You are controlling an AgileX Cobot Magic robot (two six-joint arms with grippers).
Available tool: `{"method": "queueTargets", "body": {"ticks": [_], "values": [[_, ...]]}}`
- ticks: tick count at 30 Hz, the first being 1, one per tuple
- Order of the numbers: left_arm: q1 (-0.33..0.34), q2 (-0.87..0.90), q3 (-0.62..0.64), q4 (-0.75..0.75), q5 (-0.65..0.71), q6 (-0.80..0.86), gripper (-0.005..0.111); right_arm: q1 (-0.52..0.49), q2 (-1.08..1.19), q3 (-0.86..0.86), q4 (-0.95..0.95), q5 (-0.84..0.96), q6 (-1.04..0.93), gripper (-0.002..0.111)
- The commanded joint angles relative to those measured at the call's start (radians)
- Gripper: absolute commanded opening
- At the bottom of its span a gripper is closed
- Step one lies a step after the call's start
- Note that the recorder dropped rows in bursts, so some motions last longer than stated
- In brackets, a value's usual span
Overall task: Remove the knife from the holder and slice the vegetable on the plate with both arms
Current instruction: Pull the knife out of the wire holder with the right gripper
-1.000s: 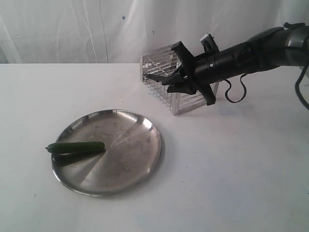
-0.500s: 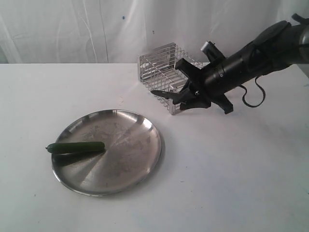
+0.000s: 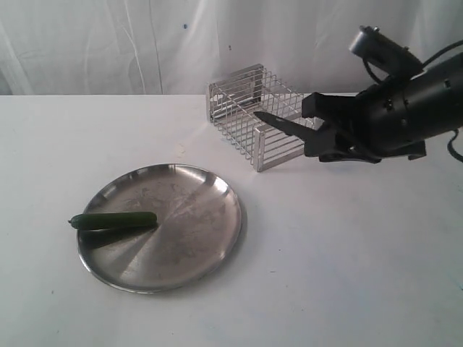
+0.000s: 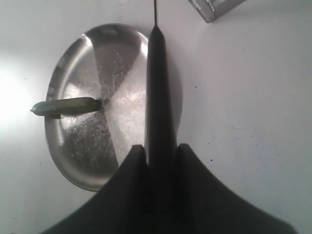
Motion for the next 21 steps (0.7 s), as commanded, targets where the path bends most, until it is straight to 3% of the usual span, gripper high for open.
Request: {"method": "queueTargets", "body": {"ticks": [1, 11, 21], "values": [[-0.003, -0.007, 0.005, -0.002, -0.001, -0.005, 0.0, 0.037, -0.149, 0.121, -0.012, -0.092, -0.013, 0.018], [-0.003, -0.007, 0.005, -0.002, -0.001, -0.005, 0.0, 0.172, -0.324, 0.325, 0.0, -0.238, 0.042, 0.015], [-0.003, -0.007, 0.005, -0.002, -0.001, -0.005, 0.0, 0.481, -0.333, 0.375, -0.004, -0.536, 0.064, 0.006]]}}
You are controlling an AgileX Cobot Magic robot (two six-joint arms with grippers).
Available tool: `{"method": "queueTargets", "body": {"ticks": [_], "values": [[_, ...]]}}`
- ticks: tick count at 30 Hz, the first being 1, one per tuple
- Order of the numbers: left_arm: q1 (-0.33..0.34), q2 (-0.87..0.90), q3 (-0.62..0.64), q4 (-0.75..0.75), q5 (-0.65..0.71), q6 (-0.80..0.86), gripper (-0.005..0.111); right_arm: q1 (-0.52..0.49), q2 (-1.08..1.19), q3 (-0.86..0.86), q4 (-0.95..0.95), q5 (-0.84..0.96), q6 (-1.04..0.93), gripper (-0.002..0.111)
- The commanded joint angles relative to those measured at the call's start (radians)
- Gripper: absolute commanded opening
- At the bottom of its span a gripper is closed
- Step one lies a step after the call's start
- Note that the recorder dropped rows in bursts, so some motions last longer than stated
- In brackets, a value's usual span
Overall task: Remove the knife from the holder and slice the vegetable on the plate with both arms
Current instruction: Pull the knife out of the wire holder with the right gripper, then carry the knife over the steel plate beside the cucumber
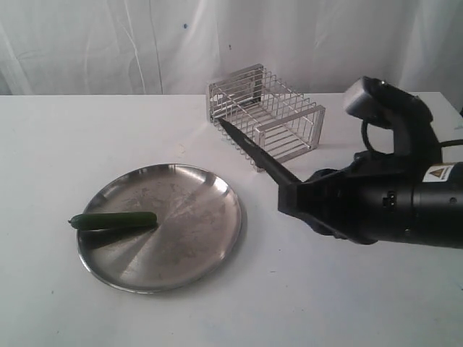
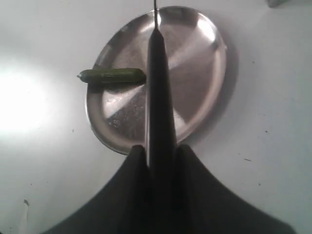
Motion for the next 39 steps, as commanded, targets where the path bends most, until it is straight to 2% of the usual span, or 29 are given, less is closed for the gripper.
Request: {"method": "queueTargets", "body": {"ticks": [1, 5, 8, 24, 26, 28, 33, 36, 39], "values": [[-0.003, -0.007, 0.005, -0.002, -0.001, -0.005, 0.0, 0.132, 0.014, 0.002, 0.0, -0.181, -0.011, 0.006], [-0.003, -0.007, 0.005, -0.002, -0.001, -0.005, 0.0, 0.206, 0.064, 0.0, -0.005, -0.291, -0.125, 0.005], [-0.003, -0.007, 0.005, -0.002, -0.001, -0.005, 0.0, 0.224, 0.097, -0.002, -0.005, -0.328, -0.225, 0.005], [-0.003, -0.007, 0.005, -0.002, -0.001, -0.005, 0.0, 0.205, 0.102, -0.002, -0.022, -0.377, -0.399, 0.005], [-0.003, -0.007, 0.005, -0.002, -0.001, -0.005, 0.0, 0.2, 0.1, -0.002, -0.17, -0.379, -0.313, 0.005], [-0.003, -0.007, 0.005, -0.002, -0.001, -0.005, 0.0, 0.186, 0.1, -0.007, -0.392, -0.372, -0.109, 0.005], [-0.003, -0.007, 0.005, -0.002, -0.001, -0.005, 0.0, 0.163, 0.108, -0.045, -0.785, -0.288, 0.292, 0.005], [-0.003, -0.007, 0.005, -0.002, -0.001, -0.005, 0.0, 0.165, 0.142, -0.065, -0.933, -0.22, 0.496, 0.005], [-0.003, -0.007, 0.005, -0.002, -0.001, -0.005, 0.0, 0.183, 0.205, -0.073, -0.957, -0.189, 0.561, 0.005]]}}
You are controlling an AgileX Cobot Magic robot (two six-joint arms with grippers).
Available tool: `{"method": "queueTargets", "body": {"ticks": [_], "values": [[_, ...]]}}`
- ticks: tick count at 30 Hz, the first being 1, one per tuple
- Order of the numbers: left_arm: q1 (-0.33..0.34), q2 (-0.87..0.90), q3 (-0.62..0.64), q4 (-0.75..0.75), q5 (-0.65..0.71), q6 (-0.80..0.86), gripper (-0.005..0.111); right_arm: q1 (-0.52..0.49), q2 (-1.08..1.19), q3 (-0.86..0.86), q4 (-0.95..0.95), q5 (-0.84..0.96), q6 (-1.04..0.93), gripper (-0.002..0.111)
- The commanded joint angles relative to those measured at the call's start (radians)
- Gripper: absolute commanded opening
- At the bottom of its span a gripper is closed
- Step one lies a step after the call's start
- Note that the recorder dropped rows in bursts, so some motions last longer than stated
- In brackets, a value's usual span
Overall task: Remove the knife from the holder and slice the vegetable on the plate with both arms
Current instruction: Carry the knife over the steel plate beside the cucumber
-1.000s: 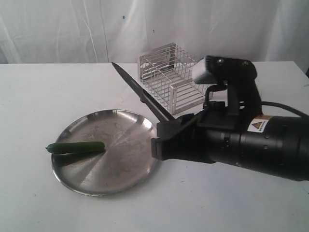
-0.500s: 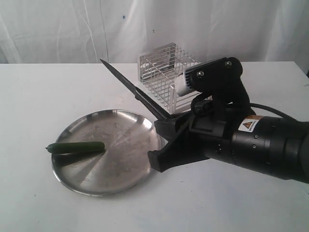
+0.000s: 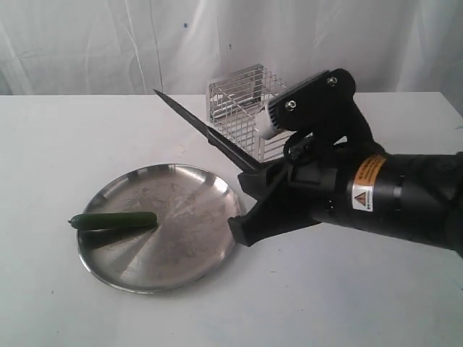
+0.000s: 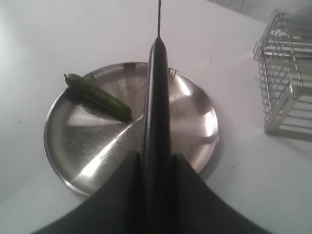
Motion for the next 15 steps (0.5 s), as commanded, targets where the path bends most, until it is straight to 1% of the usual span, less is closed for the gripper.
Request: {"method": "queueTargets", "body": {"ticks": [1, 6, 9, 12, 15], "values": [[-0.003, -0.007, 0.005, -0.002, -0.001, -0.005, 0.0, 0.029, 0.085, -0.021, -0.094, 0.072, 0.162, 0.005], [-0.003, -0.007, 0.005, -0.002, -0.001, -0.005, 0.0, 0.101, 0.163, -0.056, -0.01, 0.204, 0.231, 0.005], [-0.003, -0.007, 0.005, -0.002, -0.001, -0.005, 0.0, 0.129, 0.199, -0.069, 0.017, 0.204, 0.24, 0.005], [-0.003, -0.007, 0.005, -0.002, -0.001, -0.005, 0.0, 0.161, 0.229, -0.086, 0.019, 0.204, 0.3, 0.005], [-0.003, -0.007, 0.005, -0.002, -0.001, -0.005, 0.0, 0.189, 0.259, -0.087, 0.017, 0.152, 0.344, 0.005]]}}
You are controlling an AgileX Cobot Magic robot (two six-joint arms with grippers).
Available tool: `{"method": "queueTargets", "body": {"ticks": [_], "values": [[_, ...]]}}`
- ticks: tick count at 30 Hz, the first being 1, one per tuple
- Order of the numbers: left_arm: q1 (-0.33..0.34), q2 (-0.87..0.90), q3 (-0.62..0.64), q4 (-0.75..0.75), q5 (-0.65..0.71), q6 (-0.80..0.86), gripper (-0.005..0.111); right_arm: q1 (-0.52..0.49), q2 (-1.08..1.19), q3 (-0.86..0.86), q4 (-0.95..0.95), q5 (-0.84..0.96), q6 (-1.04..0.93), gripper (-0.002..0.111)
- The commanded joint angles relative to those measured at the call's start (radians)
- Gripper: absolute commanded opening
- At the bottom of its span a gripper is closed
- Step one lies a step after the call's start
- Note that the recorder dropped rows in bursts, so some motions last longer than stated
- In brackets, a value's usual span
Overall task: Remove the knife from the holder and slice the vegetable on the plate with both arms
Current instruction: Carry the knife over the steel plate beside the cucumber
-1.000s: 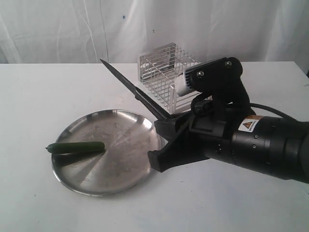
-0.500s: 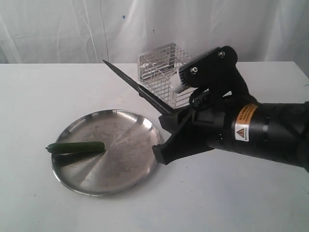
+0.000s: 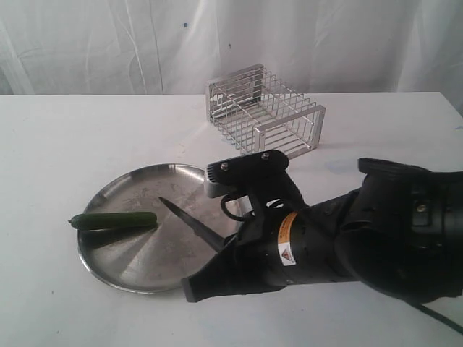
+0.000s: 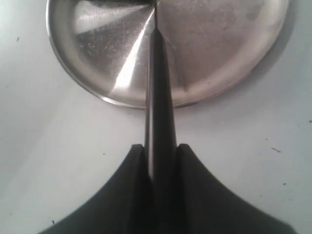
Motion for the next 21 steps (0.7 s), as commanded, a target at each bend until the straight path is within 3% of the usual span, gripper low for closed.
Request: {"method": "queueTargets", "body": {"ticks": [1, 21], "values": [[-0.003, -0.007, 0.005, -0.002, -0.001, -0.005, 0.0, 0.037, 0.041, -0.012, 0.002, -0.081, 0.084, 0.005], [-0.003, -0.007, 0.005, -0.002, -0.001, -0.005, 0.0, 0.037, 0.193, -0.059, 0.021, -0.255, 0.398, 0.005]]}}
